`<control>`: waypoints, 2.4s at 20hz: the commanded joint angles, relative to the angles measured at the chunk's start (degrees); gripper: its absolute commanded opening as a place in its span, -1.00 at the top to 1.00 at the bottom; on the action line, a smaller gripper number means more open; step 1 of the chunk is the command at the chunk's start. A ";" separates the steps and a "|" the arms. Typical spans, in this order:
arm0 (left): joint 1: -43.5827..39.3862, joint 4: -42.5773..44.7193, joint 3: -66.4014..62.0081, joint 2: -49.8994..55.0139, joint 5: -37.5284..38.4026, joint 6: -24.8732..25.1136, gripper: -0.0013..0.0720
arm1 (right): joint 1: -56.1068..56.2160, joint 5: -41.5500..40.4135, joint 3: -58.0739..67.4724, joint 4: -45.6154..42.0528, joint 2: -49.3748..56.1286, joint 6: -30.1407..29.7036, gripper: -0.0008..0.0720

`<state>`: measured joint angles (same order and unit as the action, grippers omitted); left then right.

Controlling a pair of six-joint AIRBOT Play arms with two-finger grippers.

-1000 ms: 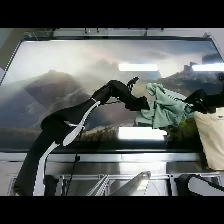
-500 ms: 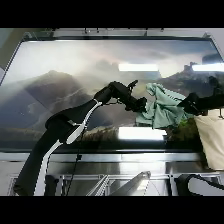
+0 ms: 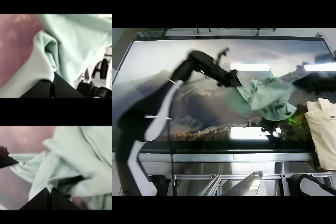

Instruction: Fold the shirts.

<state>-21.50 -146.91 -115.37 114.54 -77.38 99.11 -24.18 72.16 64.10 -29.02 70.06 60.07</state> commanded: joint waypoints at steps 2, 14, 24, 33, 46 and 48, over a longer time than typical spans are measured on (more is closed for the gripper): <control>13.92 0.39 -0.02 -21.27 -8.59 1.55 0.91 | -8.72 -9.53 8.79 16.72 -14.16 -4.42 0.92; 41.27 0.28 -4.68 -57.57 -5.16 5.57 0.91 | -14.88 -19.63 10.10 36.89 -41.81 -19.02 0.92; 23.76 13.09 9.81 -29.11 0.76 10.73 0.91 | 8.94 -7.91 9.62 13.66 -7.06 -8.74 0.92; 24.48 14.78 -4.68 -1.64 -2.47 6.21 -0.99 | 9.22 -15.50 16.72 11.21 24.63 -9.01 -0.04; 26.14 14.95 67.87 -34.12 -4.37 1.57 -0.99 | 13.35 -9.11 27.65 -13.92 41.48 2.99 -0.68; 24.17 14.95 74.79 -36.04 -0.98 0.81 -0.99 | 15.47 -10.54 28.85 -13.90 42.91 4.35 -0.68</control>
<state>4.91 -132.00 -53.36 83.00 -83.85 100.99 -11.70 62.19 90.54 -42.02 109.80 62.41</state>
